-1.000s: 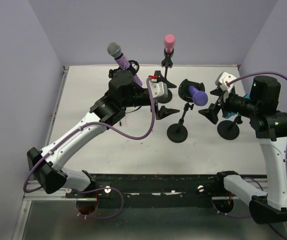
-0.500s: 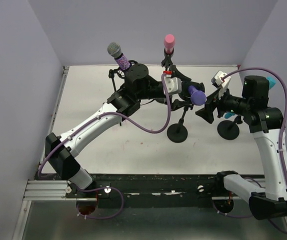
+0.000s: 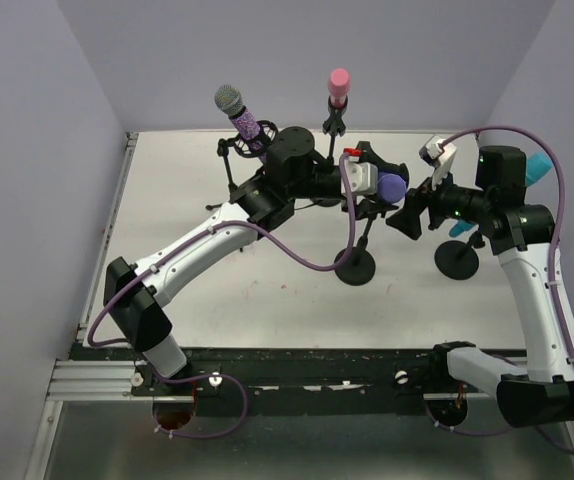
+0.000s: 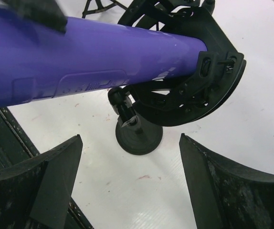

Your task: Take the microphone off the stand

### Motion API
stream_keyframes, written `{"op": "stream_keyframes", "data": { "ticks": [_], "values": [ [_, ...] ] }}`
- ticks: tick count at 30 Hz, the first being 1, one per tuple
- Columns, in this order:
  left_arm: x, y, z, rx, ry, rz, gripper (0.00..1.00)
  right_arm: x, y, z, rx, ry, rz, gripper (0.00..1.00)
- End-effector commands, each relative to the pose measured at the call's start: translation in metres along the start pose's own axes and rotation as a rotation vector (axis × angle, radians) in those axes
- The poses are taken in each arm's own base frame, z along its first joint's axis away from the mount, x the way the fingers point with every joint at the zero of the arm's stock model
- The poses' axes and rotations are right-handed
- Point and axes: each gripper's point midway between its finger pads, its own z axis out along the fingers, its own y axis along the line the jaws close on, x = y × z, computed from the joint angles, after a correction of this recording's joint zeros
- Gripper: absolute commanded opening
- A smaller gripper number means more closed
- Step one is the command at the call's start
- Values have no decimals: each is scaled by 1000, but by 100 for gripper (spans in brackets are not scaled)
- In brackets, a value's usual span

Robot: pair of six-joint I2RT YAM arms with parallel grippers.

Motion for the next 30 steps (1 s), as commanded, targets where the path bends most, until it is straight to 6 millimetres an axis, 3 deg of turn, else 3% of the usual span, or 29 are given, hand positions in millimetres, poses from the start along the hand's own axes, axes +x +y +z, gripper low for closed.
{"op": "stream_keyframes", "data": {
  "ticks": [1,6,9,14,17,18,27,30],
  "values": [
    [-3,-6,6,55,-18,34,68,-11,-9,2,45,-31,60,90],
    [1,-8,6,62,-14,19,51,-15,-16,1,90,-37,99,89],
    [-3,-8,7,63,-22,13,34,-12,-21,2,120,-32,117,88],
    [-14,-8,7,70,-42,-1,26,-4,-29,1,180,-31,132,87],
    [-37,-2,3,45,-78,10,2,-2,-31,0,202,-36,127,87],
    [-48,2,0,25,-97,23,0,-2,-30,0,202,-40,126,87],
    [-152,8,-40,-65,-246,102,0,0,-27,1,191,-55,133,87],
    [-167,6,-55,-102,-240,107,0,-1,-28,3,190,-59,135,88]
  ]
}}
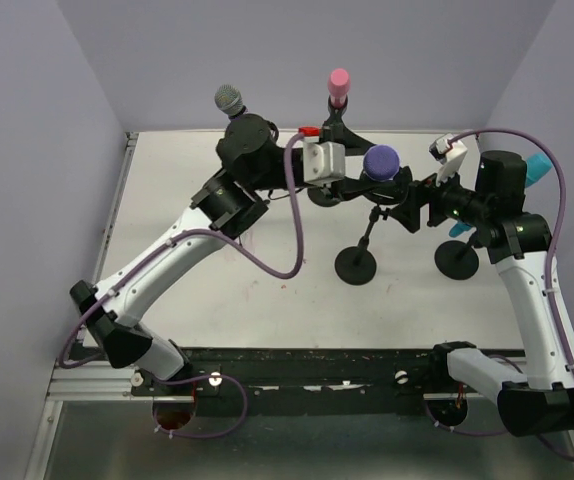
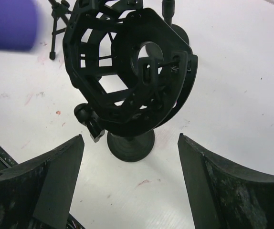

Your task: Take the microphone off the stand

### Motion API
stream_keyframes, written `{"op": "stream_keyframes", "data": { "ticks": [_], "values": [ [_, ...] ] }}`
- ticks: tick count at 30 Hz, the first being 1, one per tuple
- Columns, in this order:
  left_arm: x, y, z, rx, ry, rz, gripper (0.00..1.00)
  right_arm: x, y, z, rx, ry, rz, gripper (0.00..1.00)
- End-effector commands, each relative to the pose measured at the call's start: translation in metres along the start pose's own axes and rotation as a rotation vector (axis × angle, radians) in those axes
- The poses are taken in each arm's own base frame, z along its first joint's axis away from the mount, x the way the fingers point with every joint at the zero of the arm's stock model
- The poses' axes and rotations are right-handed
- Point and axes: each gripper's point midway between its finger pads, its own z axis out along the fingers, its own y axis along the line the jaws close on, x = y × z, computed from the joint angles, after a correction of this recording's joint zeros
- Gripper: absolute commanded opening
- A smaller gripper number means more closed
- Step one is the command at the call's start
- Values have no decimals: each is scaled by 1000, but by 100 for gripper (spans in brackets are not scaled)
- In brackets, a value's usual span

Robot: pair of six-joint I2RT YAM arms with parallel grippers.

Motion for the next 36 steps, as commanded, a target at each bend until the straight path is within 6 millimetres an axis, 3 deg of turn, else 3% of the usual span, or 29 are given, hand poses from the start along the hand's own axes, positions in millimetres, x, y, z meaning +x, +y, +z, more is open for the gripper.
{"op": "stream_keyframes", "data": {
  "ticks": [1,2,6,7,11,16,20,23,28,32,36],
  "values": [
    [-84,-1,-32,-69,-76,82,0,-7,-4,0,21,-30,5,88],
    [-87,-2,-39,-77,-58,94,0,-11,-3,0,19,-37,3,88],
    [-48,-20,-91,-135,175,11,0,-22,-11,-5,69,-41,6,96],
    [-28,-26,-108,-154,256,-47,0,-24,-15,-7,97,-44,16,100],
    [48,-47,-184,-296,608,-325,0,-30,-26,-16,183,-48,19,100],
    [116,-99,-263,-470,877,-683,0,-30,-25,-21,186,-42,20,100],
    [170,-149,-309,-534,1080,-857,0,-29,-21,-16,154,-42,29,100],
    [202,-169,-342,-607,1192,-948,0,-30,-19,-9,129,-50,42,100],
    [227,-145,-412,-872,1300,-942,0,-27,-14,0,81,-46,73,100],
    [244,-137,-477,-1081,1415,-1051,0,-27,-11,-2,71,-54,62,100],
    [264,-136,-520,-1202,1439,-1203,0,-27,-9,-4,66,-59,56,100]
  ]
}}
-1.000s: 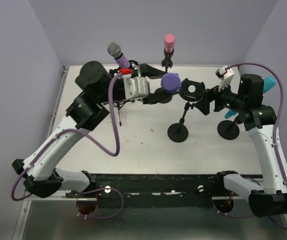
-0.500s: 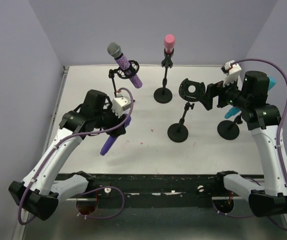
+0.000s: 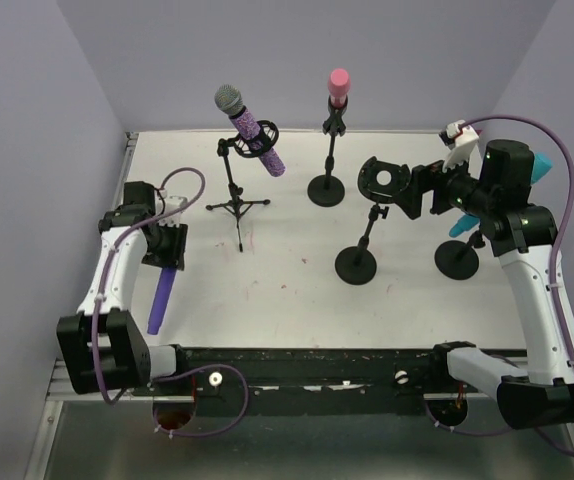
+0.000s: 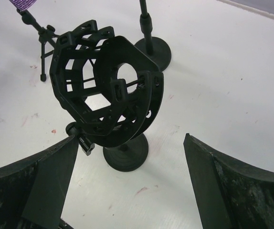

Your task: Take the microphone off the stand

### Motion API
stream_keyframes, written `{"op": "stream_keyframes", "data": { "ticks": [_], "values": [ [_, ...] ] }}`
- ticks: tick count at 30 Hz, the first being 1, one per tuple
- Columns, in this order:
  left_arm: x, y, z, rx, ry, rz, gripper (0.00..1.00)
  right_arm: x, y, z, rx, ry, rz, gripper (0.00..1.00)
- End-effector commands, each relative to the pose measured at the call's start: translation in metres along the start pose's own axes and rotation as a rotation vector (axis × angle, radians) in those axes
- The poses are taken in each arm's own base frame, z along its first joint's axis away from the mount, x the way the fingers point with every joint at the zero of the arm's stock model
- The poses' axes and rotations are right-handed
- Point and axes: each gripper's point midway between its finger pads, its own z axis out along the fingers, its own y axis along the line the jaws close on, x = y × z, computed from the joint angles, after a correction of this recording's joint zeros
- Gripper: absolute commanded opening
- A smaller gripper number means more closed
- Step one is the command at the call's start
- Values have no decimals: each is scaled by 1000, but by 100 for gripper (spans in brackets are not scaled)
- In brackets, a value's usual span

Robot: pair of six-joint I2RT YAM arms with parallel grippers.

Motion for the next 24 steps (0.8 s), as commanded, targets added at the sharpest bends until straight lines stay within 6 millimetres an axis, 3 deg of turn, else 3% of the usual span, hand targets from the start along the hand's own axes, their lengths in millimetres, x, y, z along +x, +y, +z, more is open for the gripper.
{"op": "stream_keyframes", "data": {
  "ticks": [1,7,8,11,13,15,23,24],
  "values": [
    [1,57,19,-114,68,-152,0,-3,8,-2,-36,-22,3,100],
    [-6,89,46,-154,114,-194,0,-5,11,-5,-42,-32,3,100],
    [-6,92,49,-158,122,-191,5,-4,11,-5,-42,-31,3,100],
    [-2,99,59,-176,157,-192,32,-5,10,-9,-34,-32,-3,100],
    [3,101,64,-182,172,-194,43,-6,10,-11,-26,-34,-7,100],
    [7,101,70,-177,187,-194,51,-5,10,-13,-23,-34,-10,100],
    [26,99,83,-165,245,-218,66,-10,10,-14,-20,-34,-16,100],
    [27,103,83,-192,243,-219,74,-10,10,-14,-20,-35,-20,100]
  ]
}}
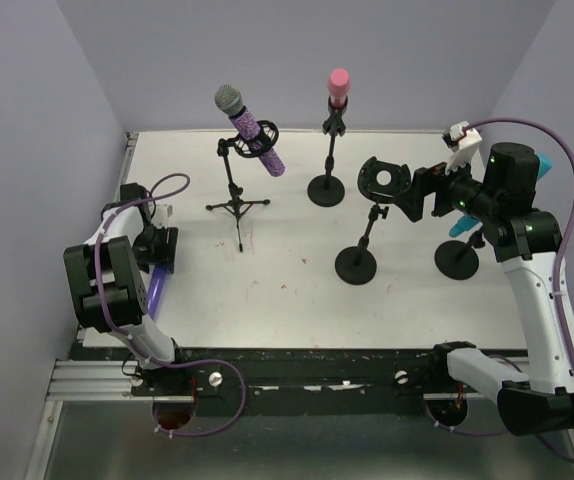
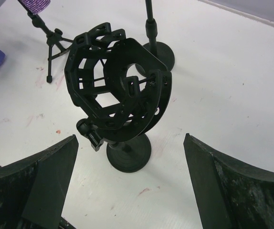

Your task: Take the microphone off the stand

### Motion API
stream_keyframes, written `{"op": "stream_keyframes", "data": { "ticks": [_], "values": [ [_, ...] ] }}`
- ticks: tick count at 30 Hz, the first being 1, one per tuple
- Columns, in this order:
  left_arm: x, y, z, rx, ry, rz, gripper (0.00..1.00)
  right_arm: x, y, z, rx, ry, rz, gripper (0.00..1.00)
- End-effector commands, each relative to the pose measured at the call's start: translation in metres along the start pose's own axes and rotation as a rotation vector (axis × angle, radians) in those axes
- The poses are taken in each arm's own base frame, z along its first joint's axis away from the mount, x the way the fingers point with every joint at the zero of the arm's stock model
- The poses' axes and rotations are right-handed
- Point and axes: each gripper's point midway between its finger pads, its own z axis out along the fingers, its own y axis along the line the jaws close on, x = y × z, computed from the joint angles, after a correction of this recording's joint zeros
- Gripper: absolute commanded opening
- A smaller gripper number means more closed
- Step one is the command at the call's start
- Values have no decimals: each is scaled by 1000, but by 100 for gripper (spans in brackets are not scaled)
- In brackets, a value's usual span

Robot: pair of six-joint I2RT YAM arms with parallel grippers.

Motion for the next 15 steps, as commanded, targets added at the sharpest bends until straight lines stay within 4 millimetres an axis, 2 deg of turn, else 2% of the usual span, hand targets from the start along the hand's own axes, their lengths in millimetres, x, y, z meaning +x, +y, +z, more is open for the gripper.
{"op": "stream_keyframes", "data": {
  "ticks": [1,4,10,15],
  "values": [
    [11,12,9,-60,21,-17,75,-6,2,-6,-1,-10,-11,100],
    [19,19,8,-90,27,-17,75,-6,3,-6,-4,-8,-11,100],
    [35,17,11,-77,17,-18,76,-5,4,-7,-7,0,-12,100],
    [28,11,7,-36,-27,16,84,-7,6,-8,-16,3,-12,100]
  ]
}}
